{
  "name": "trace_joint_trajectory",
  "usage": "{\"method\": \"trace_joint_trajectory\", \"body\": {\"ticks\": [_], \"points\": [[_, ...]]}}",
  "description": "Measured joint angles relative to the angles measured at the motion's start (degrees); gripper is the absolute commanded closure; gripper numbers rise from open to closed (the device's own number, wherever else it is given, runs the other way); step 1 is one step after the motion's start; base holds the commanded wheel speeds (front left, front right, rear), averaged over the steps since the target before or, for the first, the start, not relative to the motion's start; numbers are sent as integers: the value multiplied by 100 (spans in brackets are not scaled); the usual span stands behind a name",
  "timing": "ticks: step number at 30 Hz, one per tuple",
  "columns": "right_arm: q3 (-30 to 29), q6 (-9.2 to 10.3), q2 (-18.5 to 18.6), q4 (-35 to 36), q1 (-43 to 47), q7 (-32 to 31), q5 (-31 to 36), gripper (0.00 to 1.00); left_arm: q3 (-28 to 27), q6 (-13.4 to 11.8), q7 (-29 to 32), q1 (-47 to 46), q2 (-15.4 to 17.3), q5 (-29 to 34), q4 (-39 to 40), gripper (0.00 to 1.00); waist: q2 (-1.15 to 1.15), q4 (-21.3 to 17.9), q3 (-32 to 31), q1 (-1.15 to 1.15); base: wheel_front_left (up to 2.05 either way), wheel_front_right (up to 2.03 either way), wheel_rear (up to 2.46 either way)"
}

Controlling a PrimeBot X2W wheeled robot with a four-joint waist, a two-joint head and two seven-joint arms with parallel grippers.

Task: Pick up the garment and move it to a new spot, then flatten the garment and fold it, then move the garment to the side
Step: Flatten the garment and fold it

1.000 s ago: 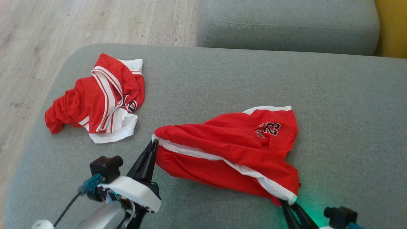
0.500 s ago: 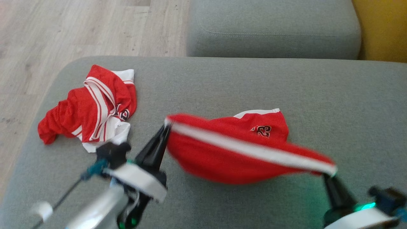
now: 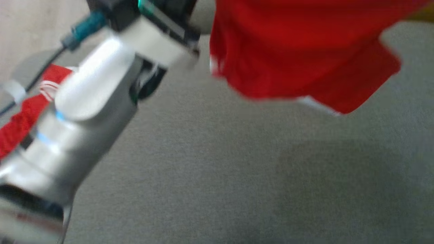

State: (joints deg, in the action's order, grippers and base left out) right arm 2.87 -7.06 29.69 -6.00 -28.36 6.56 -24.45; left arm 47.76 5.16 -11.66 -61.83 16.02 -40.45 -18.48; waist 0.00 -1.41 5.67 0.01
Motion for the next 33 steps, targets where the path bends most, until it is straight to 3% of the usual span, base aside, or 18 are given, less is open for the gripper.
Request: {"method": "trace_joint_trajectory", "body": {"ticks": [5,8,10,15,16,17,18,27,33], "points": [[2,0,123,-198,-851,203,307,100,-619,42,-311,-602,-532,510,-249,100,0,-251,489,1,0,0,0],[121,0,97,-230,-767,207,367,100,-735,90,-313,-415,-567,882,-35,100,0,-370,640,0,0,0,0],[326,0,-47,-301,-152,200,434,100,-635,147,-312,464,-396,1513,190,100,0,-547,801,0,0,0,0],[604,0,-614,-633,1358,33,326,100,-845,147,-304,2763,-185,1563,258,100,0,-684,895,-1,0,0,0],[644,0,-787,-670,1625,-32,210,63,-938,147,-304,3183,-177,1564,259,100,0,-683,889,-2,0,0,0],[710,0,-954,-694,1867,-120,78,9,-1033,146,-304,3551,-163,1573,256,100,0,-678,883,-2,0,0,0],[801,0,-1066,-715,2073,-188,3,0,-1136,145,-304,3836,-157,1592,256,100,0,-669,875,-2,0,0,0],[842,0,-1362,-442,3391,13,-208,0,-2171,180,-304,4735,-347,1898,353,100,0,-503,591,-2,0,0,0],[1235,0,-1555,-256,3608,-63,-826,0,-2408,198,-304,4909,-519,2026,344,100,0,-379,379,-2,0,0,0]]}}
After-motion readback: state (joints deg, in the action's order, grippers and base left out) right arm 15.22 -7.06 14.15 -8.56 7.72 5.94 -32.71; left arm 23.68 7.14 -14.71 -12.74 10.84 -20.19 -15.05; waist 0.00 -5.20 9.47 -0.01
